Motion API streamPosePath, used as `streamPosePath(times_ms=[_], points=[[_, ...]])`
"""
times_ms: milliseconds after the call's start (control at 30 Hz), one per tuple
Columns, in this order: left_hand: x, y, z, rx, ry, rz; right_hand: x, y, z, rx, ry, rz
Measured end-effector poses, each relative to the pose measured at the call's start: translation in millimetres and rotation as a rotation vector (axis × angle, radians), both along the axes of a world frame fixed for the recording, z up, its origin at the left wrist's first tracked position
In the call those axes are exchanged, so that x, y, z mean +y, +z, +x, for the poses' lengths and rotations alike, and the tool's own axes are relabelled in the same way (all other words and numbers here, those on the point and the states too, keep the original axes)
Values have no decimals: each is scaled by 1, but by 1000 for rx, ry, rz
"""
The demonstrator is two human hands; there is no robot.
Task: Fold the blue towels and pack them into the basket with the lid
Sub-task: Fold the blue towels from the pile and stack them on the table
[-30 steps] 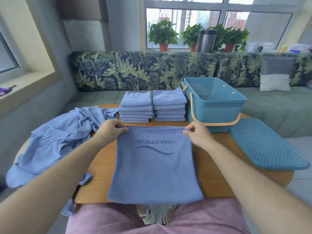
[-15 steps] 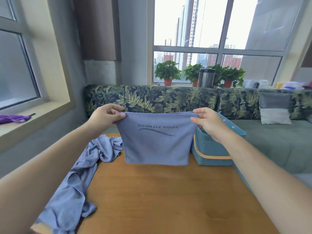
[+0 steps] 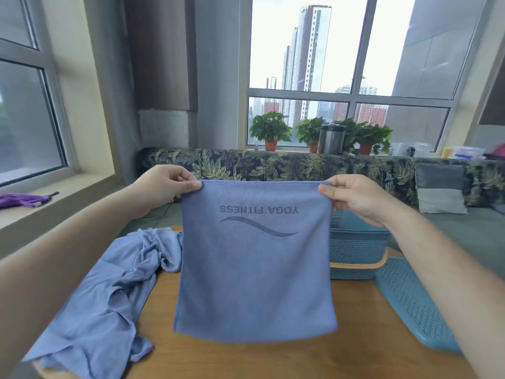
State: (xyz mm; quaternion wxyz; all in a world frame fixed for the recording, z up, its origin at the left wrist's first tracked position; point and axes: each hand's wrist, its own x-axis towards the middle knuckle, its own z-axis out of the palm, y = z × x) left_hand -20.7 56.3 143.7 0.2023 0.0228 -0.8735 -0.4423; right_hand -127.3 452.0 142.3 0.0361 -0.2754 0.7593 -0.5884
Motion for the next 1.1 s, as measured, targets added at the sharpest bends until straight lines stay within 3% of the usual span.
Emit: streamPosePath(times_ms=[200,333,600,700,867,1100], points=[[4,-32,-26,-30,154,-115,-14,-40,-26,18,-172,134],[8,-45,-42,40,181,-80,-33,-54,-38,53,-299,78],[13,-88,-4,68,165,-101,-23,-92,-18,159,-295,159],[21,-140,24,30,101,-101,-11,-139,7,83,-221,245],[22,-224,54,-240,6,-102,6,-227,46,-124,-97,264],[27,-245,67,-323,0,-7,7,-254,64,-207,-109,237]])
